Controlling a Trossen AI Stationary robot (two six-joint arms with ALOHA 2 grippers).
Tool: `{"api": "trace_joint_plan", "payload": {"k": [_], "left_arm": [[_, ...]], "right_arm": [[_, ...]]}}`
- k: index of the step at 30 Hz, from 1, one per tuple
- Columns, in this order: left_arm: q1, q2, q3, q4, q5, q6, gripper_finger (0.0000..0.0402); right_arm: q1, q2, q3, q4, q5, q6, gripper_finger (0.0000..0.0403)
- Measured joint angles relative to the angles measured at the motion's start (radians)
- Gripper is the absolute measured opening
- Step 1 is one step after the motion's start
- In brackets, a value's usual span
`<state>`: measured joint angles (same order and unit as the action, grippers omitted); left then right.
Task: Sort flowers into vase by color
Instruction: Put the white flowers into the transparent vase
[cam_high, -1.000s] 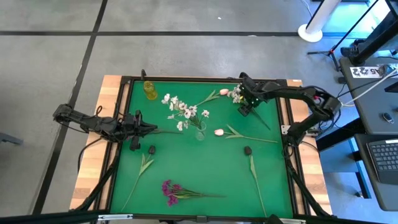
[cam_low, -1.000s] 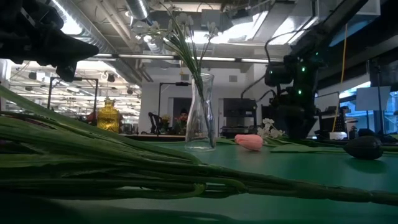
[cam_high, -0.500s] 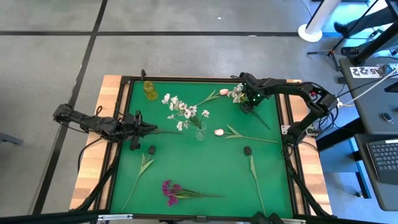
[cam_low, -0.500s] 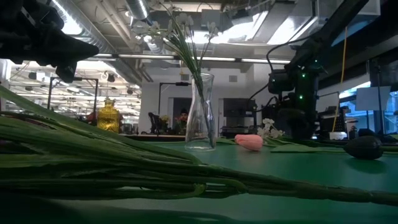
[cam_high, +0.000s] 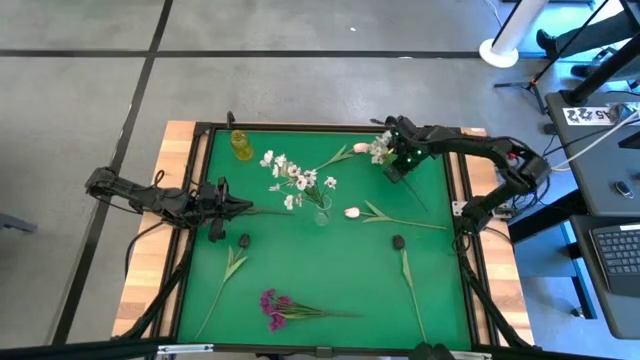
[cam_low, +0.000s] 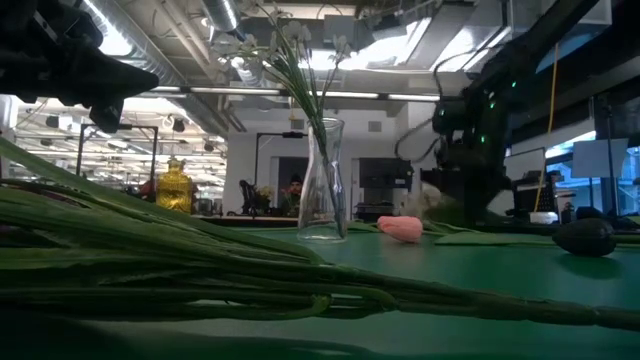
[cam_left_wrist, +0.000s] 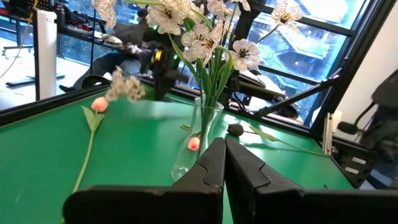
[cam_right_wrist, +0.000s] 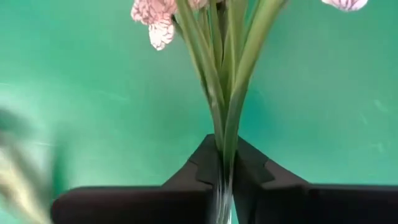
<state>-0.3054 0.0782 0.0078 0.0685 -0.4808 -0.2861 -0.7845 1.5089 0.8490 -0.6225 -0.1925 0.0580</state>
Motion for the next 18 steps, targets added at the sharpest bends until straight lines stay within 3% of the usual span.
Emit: {"api": "trace_joint_plan", "payload": {"k": [7, 11, 15, 18], "left_arm": [[0.0, 0.0, 0.0, 0.0, 0.0, 0.0, 0.0], [0.0, 0.0, 0.0, 0.0, 0.0, 0.0, 0.0], [0.0, 0.0, 0.0, 0.0, 0.0, 0.0, 0.0], [0.0, 0.0, 0.0, 0.0, 0.0, 0.0, 0.0]], "right_arm": [[0.0, -0.256, 0.001, 0.095, -0.173, 0.073, 0.0017], [0.012, -0.413, -0.004, 0.254, -0.301, 0.129, 0.0009], [0.112, -0.528, -0.05, 0.531, -0.362, 0.239, 0.0008], [0.224, -0.574, -0.072, 0.692, -0.324, 0.259, 0.0011]]}}
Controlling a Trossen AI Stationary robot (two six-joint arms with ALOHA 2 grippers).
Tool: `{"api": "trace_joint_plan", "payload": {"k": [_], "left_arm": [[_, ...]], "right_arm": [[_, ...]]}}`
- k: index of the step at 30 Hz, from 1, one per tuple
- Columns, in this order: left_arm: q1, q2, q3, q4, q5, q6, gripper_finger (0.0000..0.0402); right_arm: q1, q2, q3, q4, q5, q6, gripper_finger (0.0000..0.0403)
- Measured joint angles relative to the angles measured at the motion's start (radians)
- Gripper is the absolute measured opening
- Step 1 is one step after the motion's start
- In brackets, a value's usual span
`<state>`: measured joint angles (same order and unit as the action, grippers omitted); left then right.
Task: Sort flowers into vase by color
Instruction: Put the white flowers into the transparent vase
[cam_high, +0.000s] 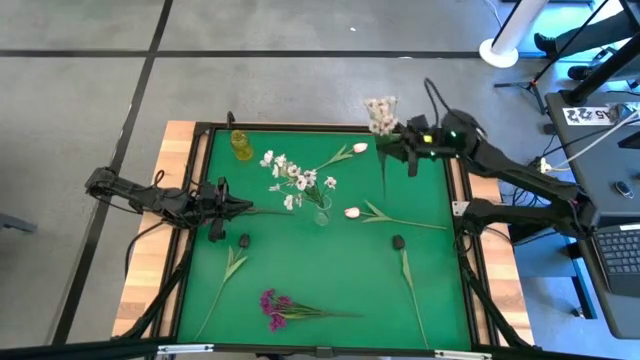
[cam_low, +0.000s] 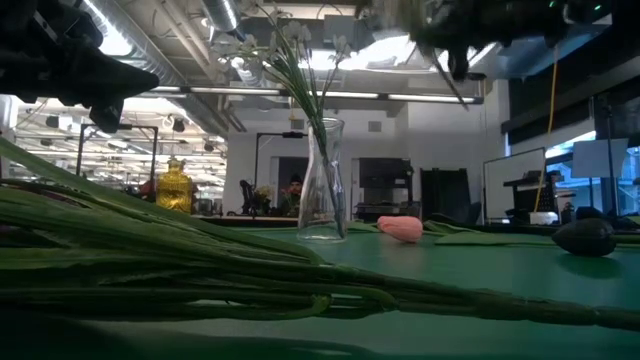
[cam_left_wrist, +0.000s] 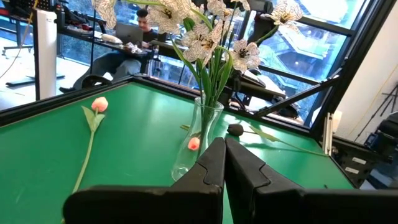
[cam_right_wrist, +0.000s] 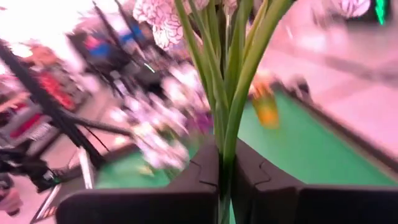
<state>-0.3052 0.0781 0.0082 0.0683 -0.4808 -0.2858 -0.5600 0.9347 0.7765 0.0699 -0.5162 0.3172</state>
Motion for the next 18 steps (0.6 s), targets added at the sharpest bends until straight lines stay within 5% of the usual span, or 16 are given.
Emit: {"api": "trace_joint_plan", "payload": {"k": [11, 18], "left_arm": [[0.0, 0.0, 0.0, 0.0, 0.0, 0.0, 0.0], [0.0, 0.0, 0.0, 0.0, 0.0, 0.0, 0.0]], "right_arm": [[0.438, 0.086, -0.083, 0.494, 0.372, -0.251, 0.0009], [0.555, 0.225, -0.113, 0.76, 0.491, -0.389, 0.0007]]}}
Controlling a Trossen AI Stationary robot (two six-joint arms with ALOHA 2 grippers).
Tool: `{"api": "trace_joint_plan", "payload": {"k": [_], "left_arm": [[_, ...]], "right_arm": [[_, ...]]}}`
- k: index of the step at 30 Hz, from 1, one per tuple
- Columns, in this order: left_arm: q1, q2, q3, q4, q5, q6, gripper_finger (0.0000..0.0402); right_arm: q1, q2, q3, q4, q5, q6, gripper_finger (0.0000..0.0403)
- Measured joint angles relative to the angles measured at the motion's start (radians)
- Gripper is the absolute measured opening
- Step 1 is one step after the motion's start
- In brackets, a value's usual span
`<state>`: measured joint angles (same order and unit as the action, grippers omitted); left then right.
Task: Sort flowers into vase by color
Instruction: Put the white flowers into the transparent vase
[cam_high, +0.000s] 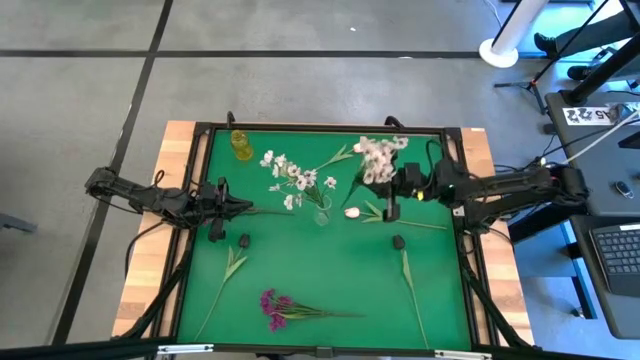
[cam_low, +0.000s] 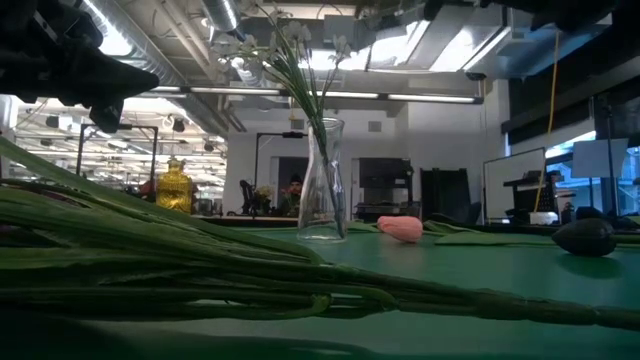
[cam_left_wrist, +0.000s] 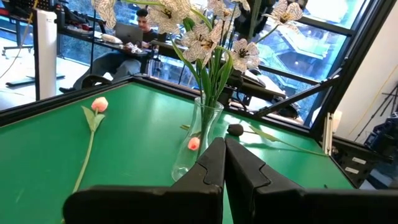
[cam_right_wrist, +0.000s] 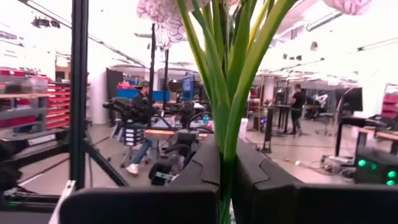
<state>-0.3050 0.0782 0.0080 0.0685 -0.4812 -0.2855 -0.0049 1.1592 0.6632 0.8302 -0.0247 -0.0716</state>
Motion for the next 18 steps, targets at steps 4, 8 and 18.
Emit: {"api": "trace_joint_plan", "payload": {"k": [4, 8, 18], "left_arm": [[0.0, 0.0, 0.0, 0.0, 0.0, 0.0, 0.0], [0.0, 0.0, 0.0, 0.0, 0.0, 0.0, 0.0], [0.0, 0.0, 0.0, 0.0, 0.0, 0.0, 0.0]], "right_arm": [[-0.001, 0.092, 0.0, 0.124, 0.025, -0.014, 0.0009], [-0.002, 0.183, 0.0, 0.217, 0.03, -0.017, 0.0006], [-0.002, 0.272, 0.0, 0.223, 0.067, -0.049, 0.0008]]}}
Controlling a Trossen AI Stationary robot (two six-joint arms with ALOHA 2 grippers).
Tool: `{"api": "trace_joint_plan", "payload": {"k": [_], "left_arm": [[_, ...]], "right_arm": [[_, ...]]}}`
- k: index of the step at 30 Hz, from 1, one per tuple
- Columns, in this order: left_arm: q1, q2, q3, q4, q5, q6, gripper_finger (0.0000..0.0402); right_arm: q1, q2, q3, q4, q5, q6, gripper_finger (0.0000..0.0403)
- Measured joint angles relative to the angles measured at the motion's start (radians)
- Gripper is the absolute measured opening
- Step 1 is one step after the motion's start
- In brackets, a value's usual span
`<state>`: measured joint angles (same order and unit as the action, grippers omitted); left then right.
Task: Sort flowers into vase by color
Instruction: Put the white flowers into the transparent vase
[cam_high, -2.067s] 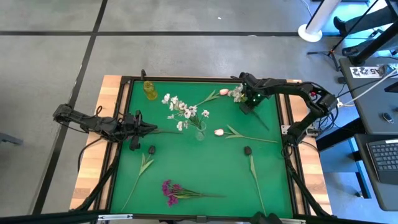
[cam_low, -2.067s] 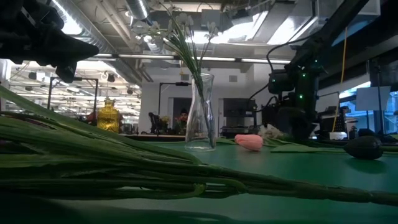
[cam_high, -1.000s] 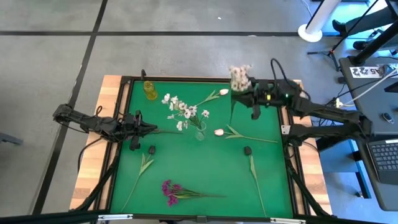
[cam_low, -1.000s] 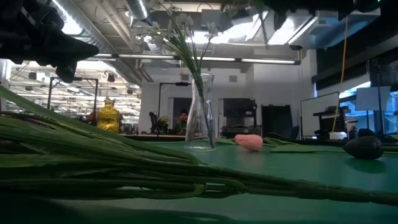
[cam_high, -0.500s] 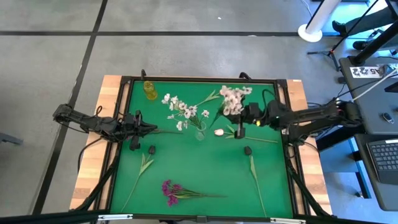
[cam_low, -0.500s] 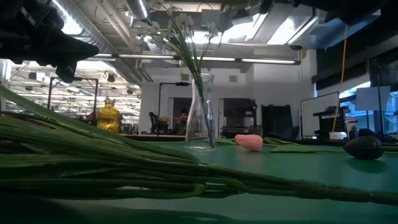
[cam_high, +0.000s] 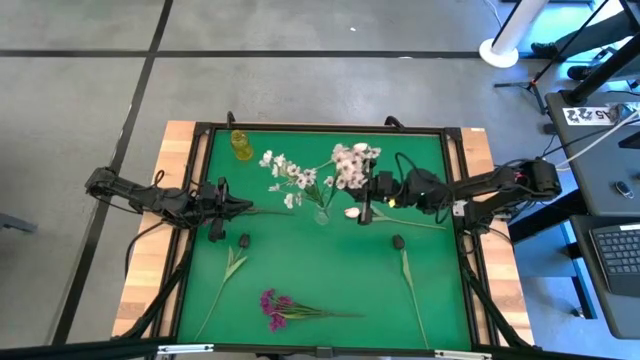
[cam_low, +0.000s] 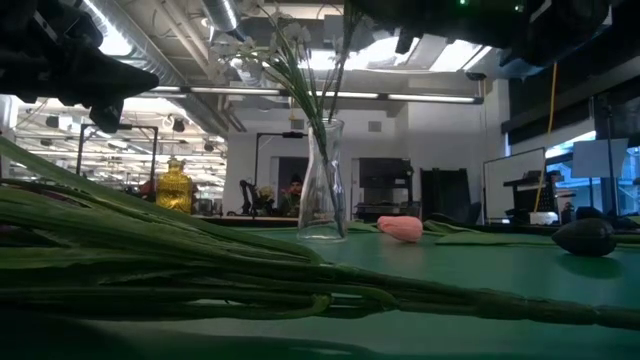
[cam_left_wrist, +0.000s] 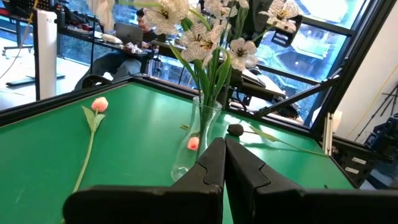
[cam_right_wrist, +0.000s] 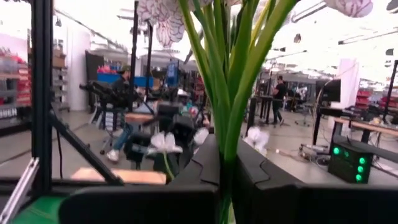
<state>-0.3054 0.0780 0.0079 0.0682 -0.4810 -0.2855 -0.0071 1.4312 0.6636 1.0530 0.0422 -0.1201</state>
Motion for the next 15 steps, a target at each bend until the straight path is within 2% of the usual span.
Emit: {"api": "trace_joint_plan", "payload": {"k": [6, 15], "left_arm": [[0.0, 0.0, 0.0, 0.0, 0.0, 0.0, 0.0], [0.0, 0.0, 0.0, 0.0, 0.0, 0.0, 0.0]], "right_arm": [[0.0, 0.001, 0.0, -0.05, 0.02, -0.019, 0.0008], [0.004, -0.002, 0.009, 0.047, -0.036, 0.006, 0.0006]]}}
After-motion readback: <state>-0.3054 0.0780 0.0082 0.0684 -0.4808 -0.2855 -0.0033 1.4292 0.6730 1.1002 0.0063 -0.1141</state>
